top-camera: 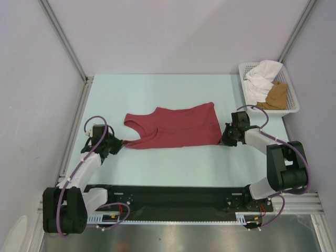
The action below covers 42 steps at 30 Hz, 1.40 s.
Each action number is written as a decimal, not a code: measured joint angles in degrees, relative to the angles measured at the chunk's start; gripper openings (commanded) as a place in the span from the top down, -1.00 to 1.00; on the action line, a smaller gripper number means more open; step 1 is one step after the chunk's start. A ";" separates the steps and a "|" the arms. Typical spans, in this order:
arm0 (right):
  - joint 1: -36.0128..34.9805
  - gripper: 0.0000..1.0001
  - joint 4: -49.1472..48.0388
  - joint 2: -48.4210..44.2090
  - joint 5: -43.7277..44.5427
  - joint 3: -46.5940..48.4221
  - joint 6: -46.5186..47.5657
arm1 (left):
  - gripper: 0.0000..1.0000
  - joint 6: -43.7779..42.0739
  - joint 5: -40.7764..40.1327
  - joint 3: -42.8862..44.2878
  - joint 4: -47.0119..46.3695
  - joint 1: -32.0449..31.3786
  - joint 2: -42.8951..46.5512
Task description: Fold and stack the tank tops
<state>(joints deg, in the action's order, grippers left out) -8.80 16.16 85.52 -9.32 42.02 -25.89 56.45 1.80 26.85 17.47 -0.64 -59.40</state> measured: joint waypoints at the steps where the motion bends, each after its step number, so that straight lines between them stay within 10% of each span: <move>1: 0.04 1.00 0.00 -0.02 0.00 0.00 0.00 | 0.99 -0.02 -0.35 0.74 0.07 -0.02 -0.35; 14: 0.15 1.00 -0.04 -0.02 0.00 0.00 -0.17 | 0.99 0.00 -5.77 9.90 3.74 1.90 -10.16; 18: 0.15 1.00 -0.04 -0.02 0.00 0.00 -0.22 | 0.38 -0.87 -5.55 13.27 3.82 1.99 -16.20; 21: 0.15 1.00 -0.04 -0.02 0.02 0.00 -0.24 | -0.91 -2.73 -5.11 14.56 2.45 2.12 -19.26; 22: 0.15 1.00 -0.04 -0.02 0.02 0.00 -0.24 | -0.99 -3.65 -4.92 14.58 1.84 2.14 -19.63; 29: 0.22 1.00 -0.04 -0.02 0.02 0.00 -0.24 | -0.96 -9.60 -6.36 16.22 1.73 2.23 -18.84; 42: 0.37 1.00 -0.04 -0.02 -0.02 0.00 -0.42 | -0.20 -9.40 -9.18 7.08 3.56 4.20 -11.19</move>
<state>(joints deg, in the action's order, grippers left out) -8.43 16.12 85.49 -9.34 42.02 -26.30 47.05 -7.38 33.93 21.04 3.55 -70.59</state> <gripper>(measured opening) 0.021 0.658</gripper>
